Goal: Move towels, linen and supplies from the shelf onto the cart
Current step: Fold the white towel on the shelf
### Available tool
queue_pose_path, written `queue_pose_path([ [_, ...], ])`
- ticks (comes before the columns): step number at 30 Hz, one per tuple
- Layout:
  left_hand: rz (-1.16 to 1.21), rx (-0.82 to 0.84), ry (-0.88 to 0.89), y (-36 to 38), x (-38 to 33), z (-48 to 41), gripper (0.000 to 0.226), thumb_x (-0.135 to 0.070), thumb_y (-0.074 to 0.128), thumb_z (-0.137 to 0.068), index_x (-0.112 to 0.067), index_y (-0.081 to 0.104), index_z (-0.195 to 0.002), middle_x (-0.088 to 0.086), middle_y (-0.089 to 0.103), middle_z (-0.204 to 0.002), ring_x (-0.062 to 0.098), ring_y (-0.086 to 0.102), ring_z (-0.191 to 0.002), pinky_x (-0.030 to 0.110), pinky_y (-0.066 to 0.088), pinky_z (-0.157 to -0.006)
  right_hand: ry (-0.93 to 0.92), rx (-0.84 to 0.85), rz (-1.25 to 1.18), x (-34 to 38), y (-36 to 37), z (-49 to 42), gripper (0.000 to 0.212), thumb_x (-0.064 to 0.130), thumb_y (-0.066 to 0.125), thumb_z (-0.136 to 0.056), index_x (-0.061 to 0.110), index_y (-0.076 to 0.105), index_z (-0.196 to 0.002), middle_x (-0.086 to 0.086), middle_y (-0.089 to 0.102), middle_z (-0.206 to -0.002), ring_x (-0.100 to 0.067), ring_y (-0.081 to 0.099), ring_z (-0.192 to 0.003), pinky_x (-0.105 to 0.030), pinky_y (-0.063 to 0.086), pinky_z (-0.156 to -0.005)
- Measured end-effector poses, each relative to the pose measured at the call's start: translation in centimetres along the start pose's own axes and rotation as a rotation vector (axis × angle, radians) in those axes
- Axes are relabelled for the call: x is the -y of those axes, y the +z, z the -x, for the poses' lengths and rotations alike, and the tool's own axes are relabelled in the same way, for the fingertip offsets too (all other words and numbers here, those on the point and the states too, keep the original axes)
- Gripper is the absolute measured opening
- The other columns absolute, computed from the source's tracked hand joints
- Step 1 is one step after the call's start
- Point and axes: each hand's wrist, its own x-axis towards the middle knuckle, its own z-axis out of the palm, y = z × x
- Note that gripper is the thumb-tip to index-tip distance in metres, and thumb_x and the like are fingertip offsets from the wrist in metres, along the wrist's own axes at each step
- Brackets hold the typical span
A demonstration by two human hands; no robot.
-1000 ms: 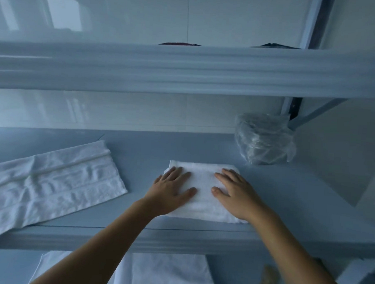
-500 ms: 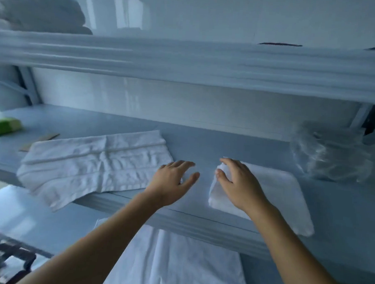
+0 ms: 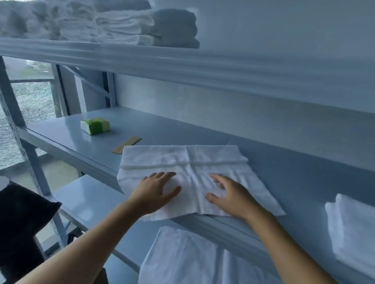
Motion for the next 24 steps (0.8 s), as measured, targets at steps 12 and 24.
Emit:
queue_pose_path([
  [12,0.085,-0.029,0.325,1.5,-2.5,-0.7,0.057,-0.07,0.032,-0.09,-0.034,0.057,-0.127,-0.014,0.065,-0.115,0.012,0.05,-0.102,0.031,0.039,-0.089,0.138,-0.244,0.24,-3.9,0.3,1.3,0.039,0.051,0.056,-0.09,0.03,0.065,-0.122,0.011,0.06,-0.133,-0.013,0.053,-0.125,-0.035,0.037,-0.106],
  [24,0.02,0.053,0.312,3.1,-5.9,-4.4,0.067,-0.078,0.021,-0.086,-0.042,0.052,-0.133,-0.012,0.046,-0.147,0.014,0.036,-0.138,0.042,0.022,-0.116,0.397,-0.167,0.27,-5.6,-1.6,5.7,0.056,0.059,0.057,-0.088,0.032,0.053,-0.136,0.004,0.045,-0.147,-0.02,0.041,-0.135,-0.031,0.031,-0.112],
])
